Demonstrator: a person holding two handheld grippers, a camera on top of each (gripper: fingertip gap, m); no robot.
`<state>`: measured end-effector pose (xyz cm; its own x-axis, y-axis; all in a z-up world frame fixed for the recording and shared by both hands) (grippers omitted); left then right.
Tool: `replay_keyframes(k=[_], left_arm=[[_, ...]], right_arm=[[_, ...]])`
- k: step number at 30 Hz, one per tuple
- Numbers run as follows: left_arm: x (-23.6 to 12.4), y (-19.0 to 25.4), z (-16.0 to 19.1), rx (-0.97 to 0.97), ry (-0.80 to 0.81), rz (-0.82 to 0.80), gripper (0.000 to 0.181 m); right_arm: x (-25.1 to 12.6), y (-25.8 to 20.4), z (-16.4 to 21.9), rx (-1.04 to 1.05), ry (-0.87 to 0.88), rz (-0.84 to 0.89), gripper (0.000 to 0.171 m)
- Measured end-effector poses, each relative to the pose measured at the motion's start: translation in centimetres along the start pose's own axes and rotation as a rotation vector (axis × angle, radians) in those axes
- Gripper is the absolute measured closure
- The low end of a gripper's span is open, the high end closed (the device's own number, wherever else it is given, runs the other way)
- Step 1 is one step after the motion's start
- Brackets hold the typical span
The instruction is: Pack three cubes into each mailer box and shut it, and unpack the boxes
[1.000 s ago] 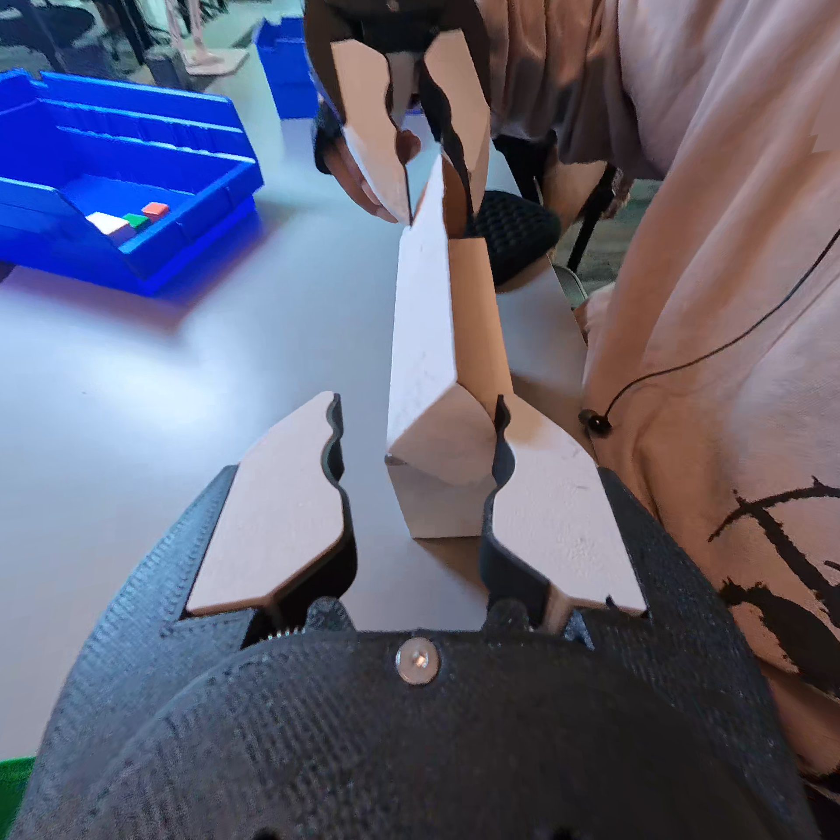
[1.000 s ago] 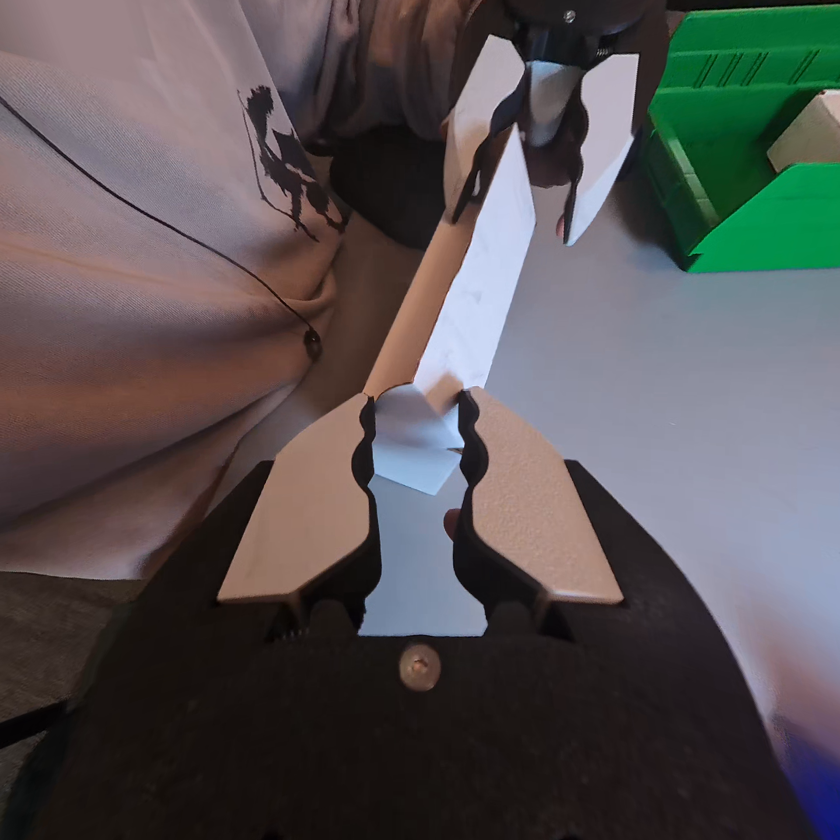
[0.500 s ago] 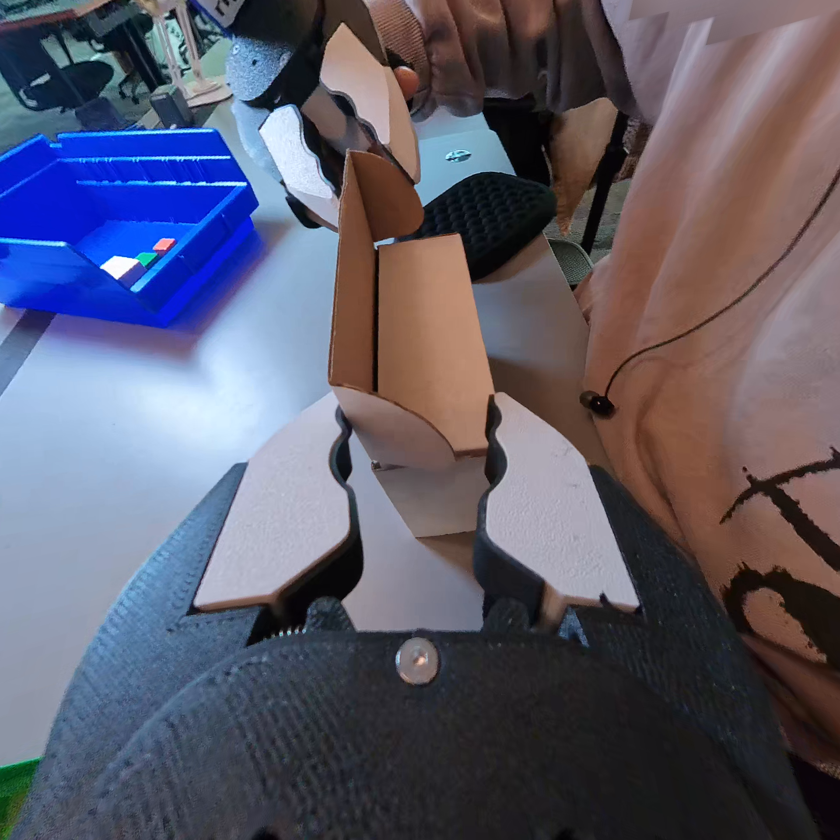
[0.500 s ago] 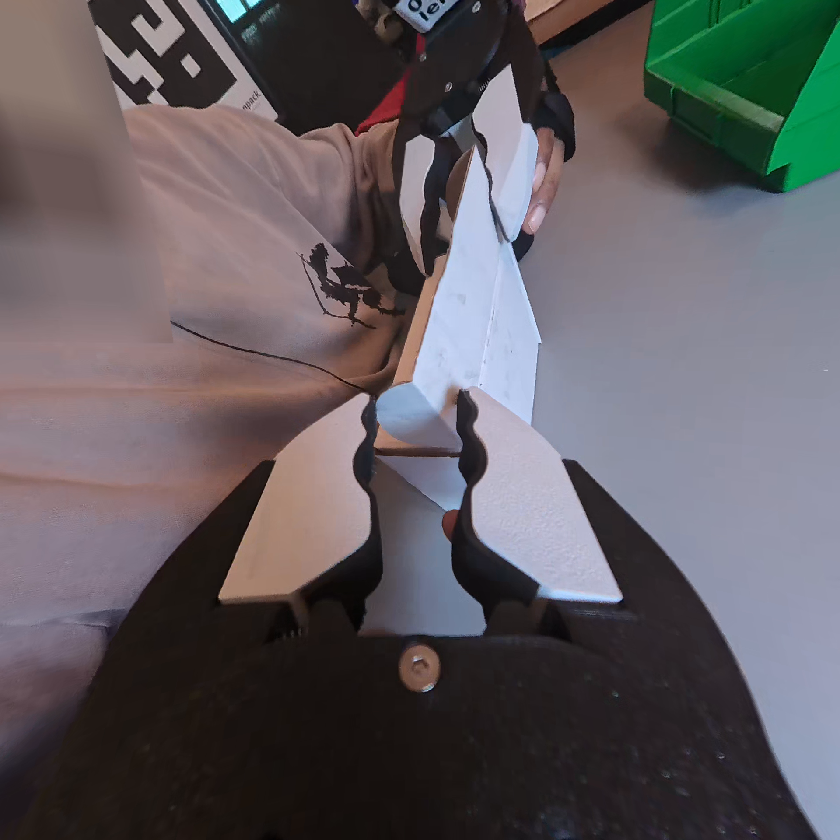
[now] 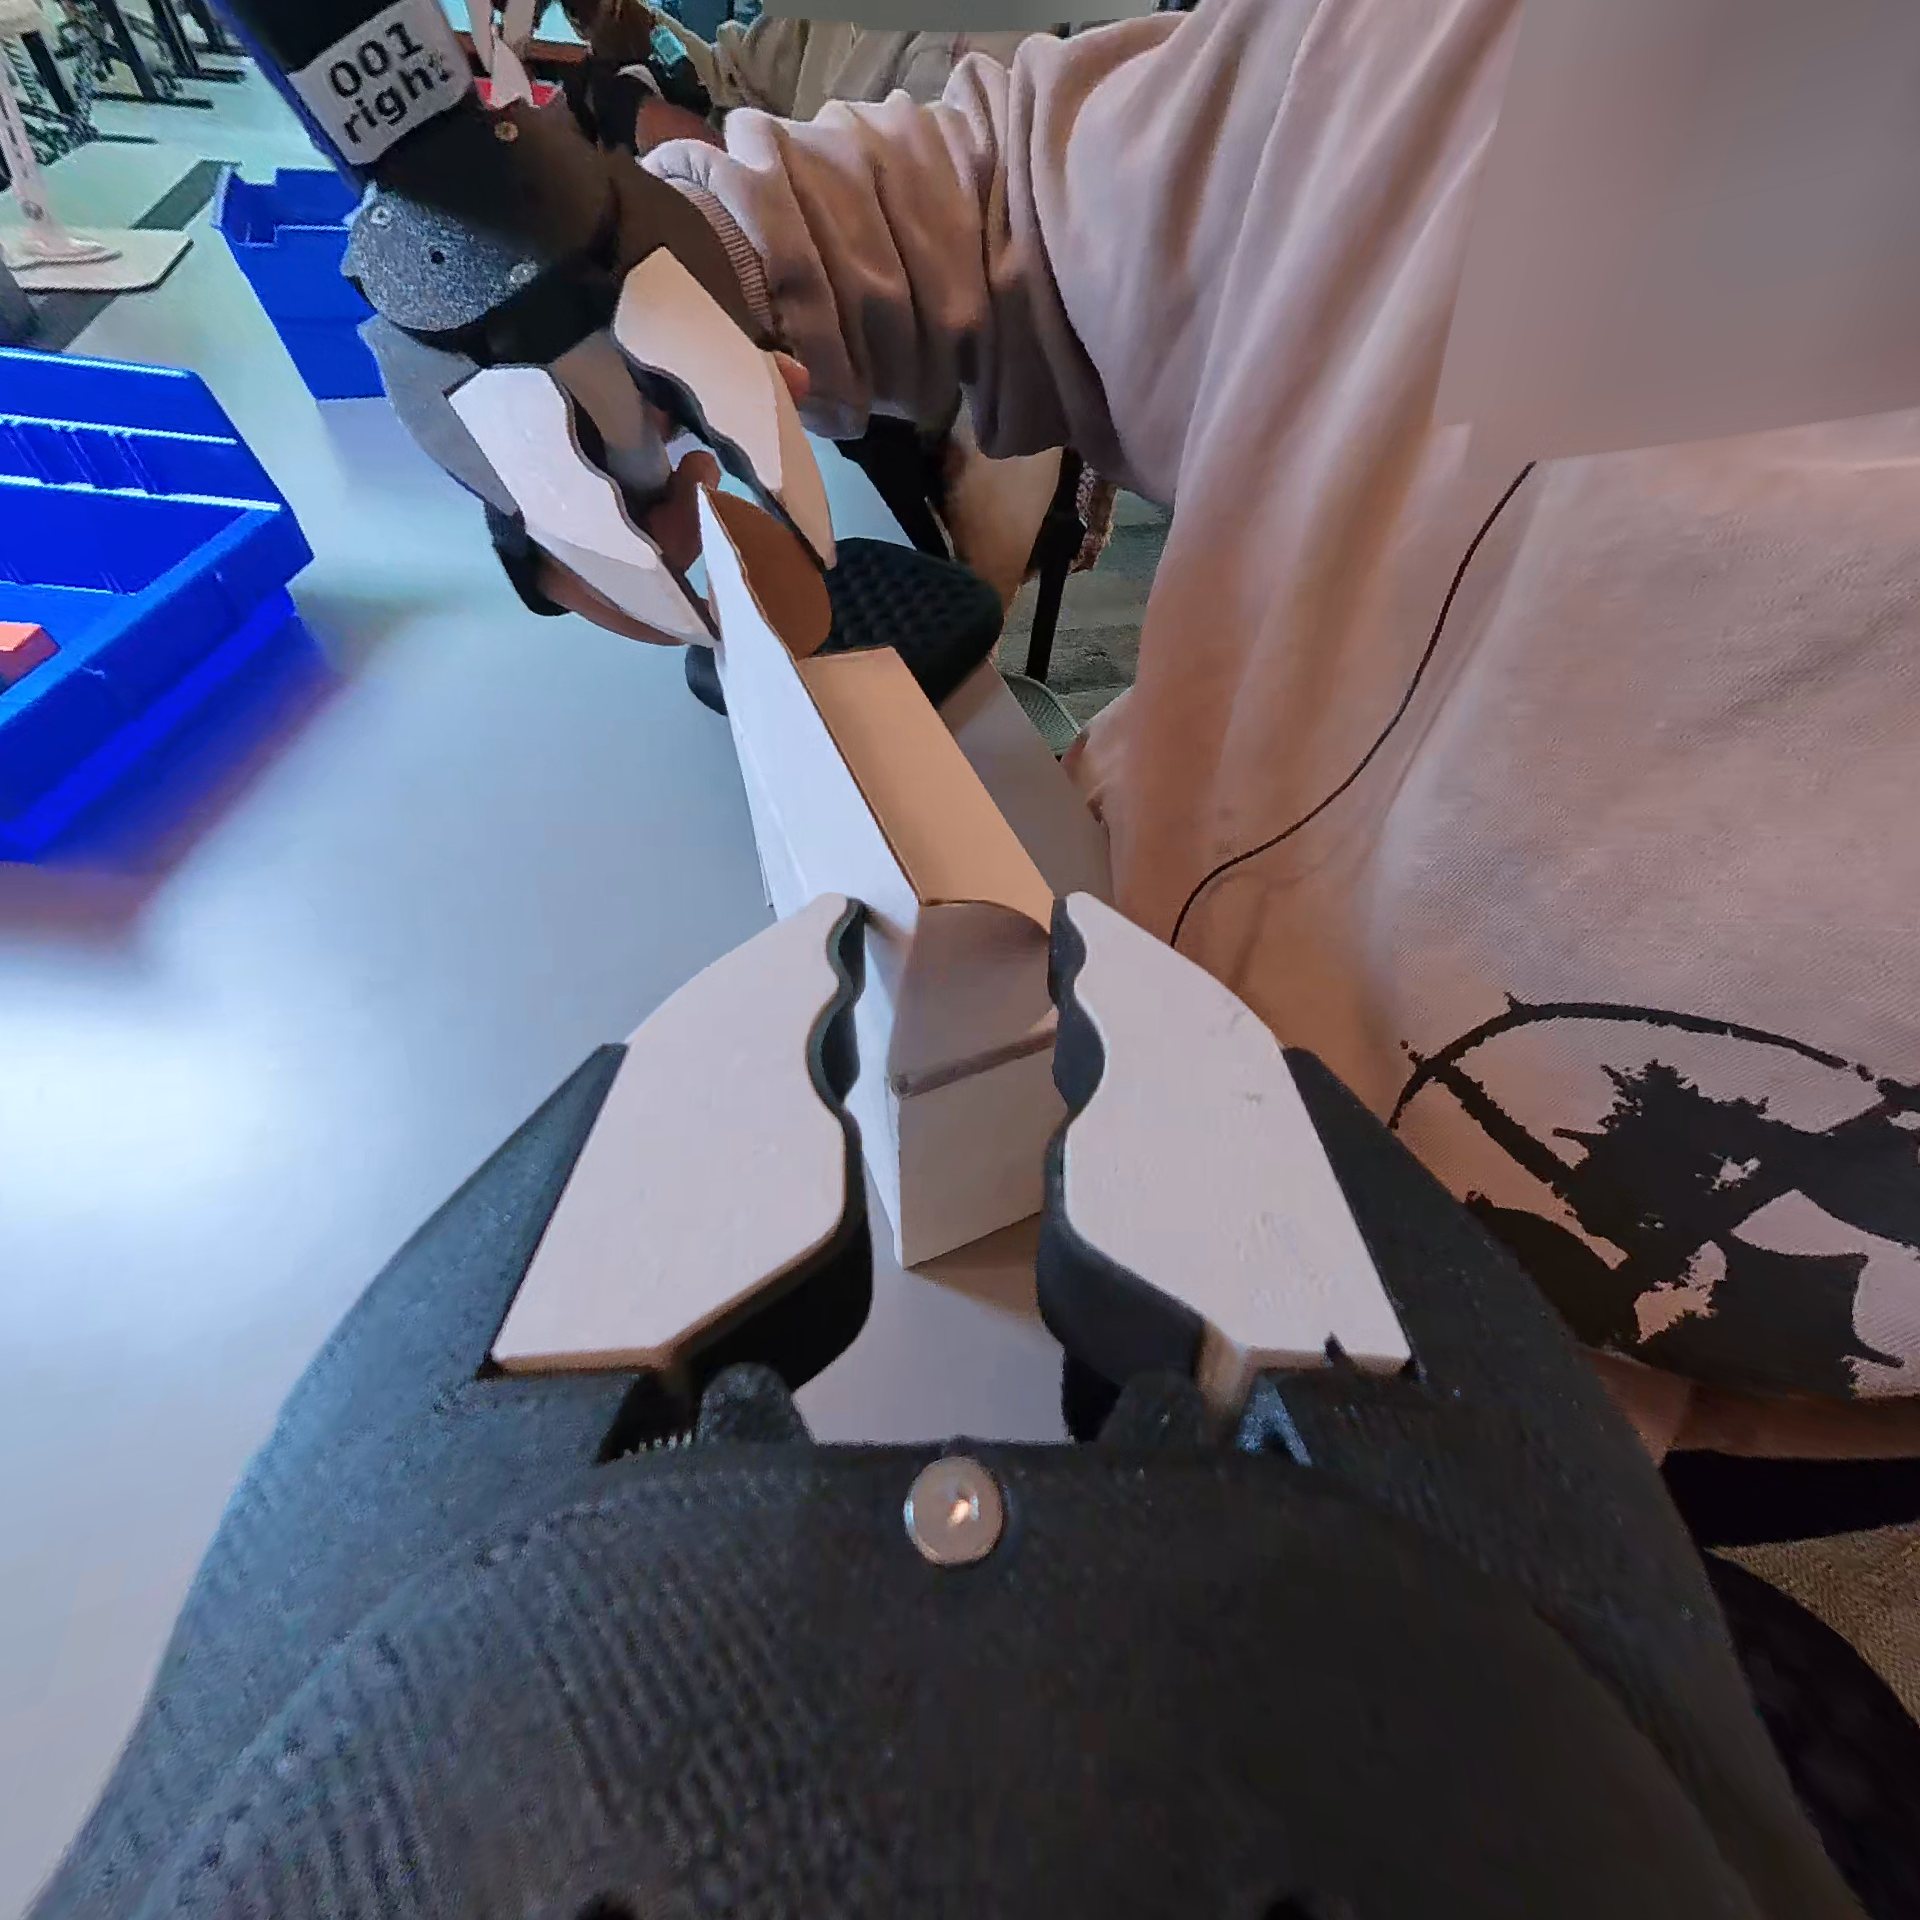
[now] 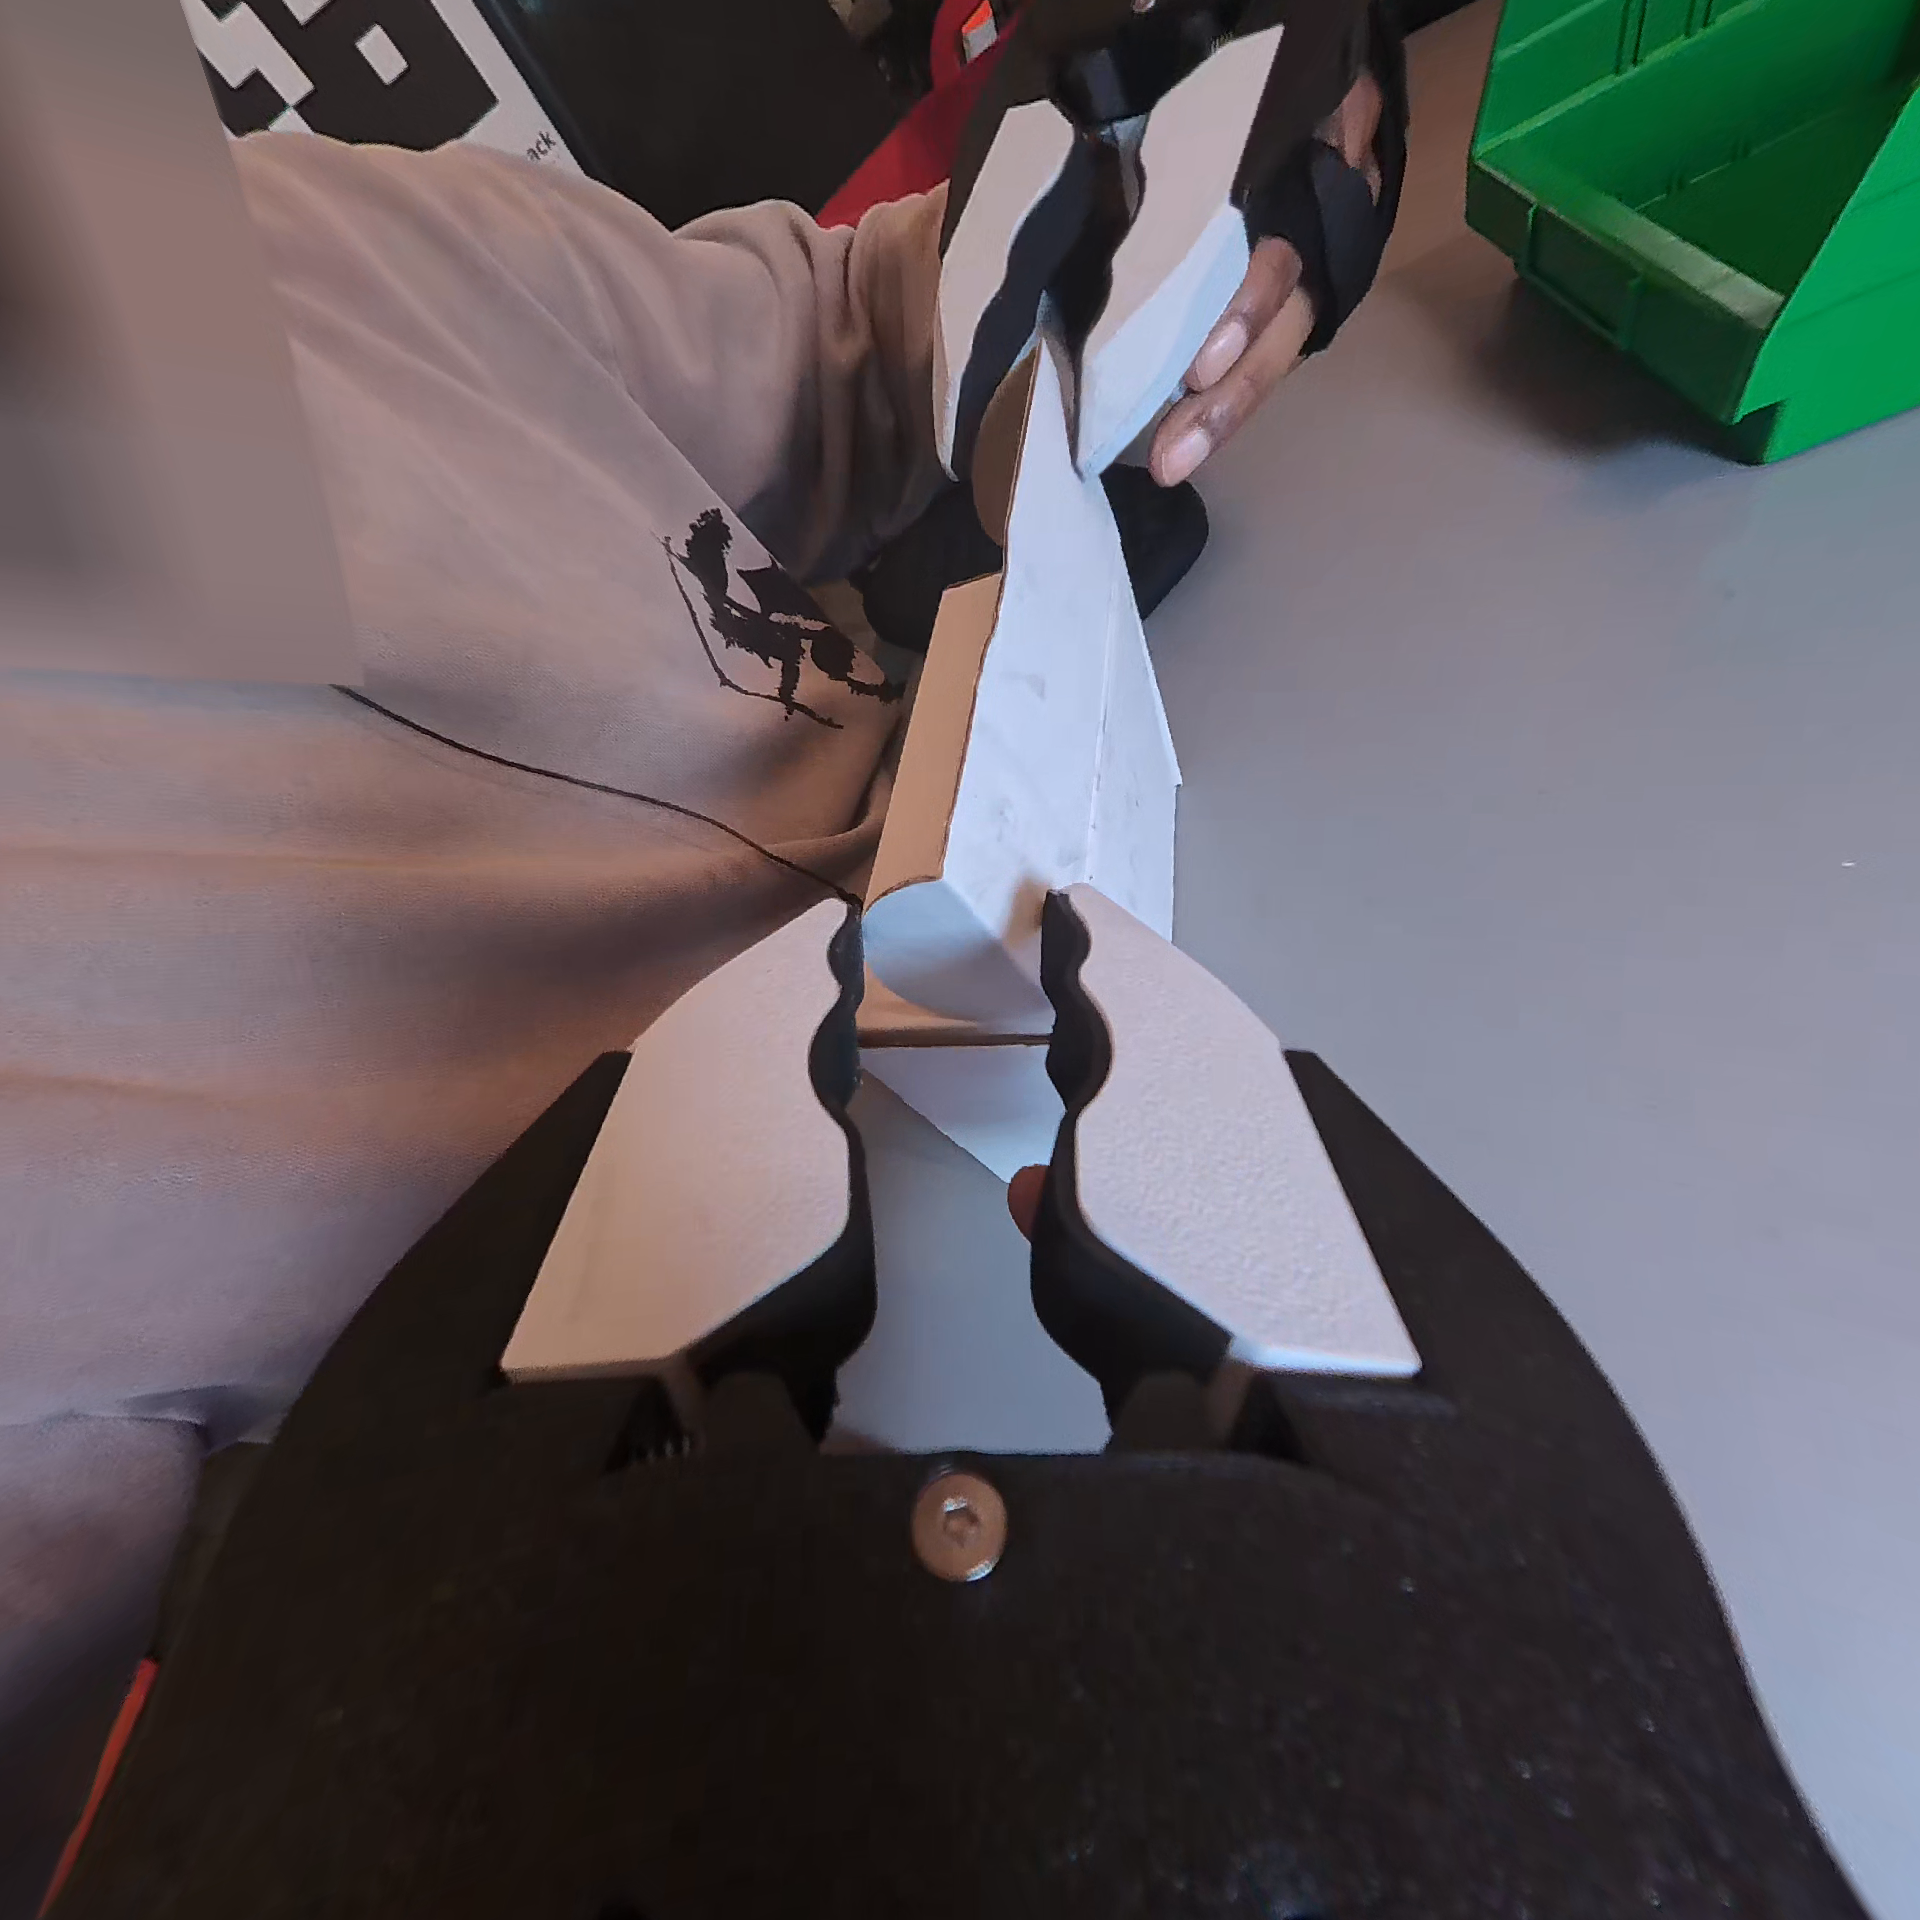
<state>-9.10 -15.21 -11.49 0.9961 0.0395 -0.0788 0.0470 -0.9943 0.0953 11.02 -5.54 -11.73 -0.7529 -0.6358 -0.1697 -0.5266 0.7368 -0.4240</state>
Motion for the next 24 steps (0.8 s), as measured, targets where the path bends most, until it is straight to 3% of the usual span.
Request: replay_keyframes(k=[11,24], left_arm=[[0.0,1.2,0.2,0.069,-0.046,-0.062,0.149],[0.4,1.5,0.1,0.053,-0.114,-0.051,0.150]], right_arm=[[1.0,-2.3,0.4,-0.227,-0.071,0.136,0.139],[1.0,-3.0,0.7,-0.236,-0.111,0.064,0.138]])
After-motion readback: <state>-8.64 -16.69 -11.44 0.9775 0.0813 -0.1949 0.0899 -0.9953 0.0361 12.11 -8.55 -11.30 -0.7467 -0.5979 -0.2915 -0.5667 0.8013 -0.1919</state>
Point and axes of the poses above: each gripper's, where its closed fingertips meet, x out along the fingers, z out of its underside, y = z × x across the jaws, the point moved 6 cm from there along -x, back along the fingers, and after that the axes turned 13 degrees about y, right-handed, at the moved point
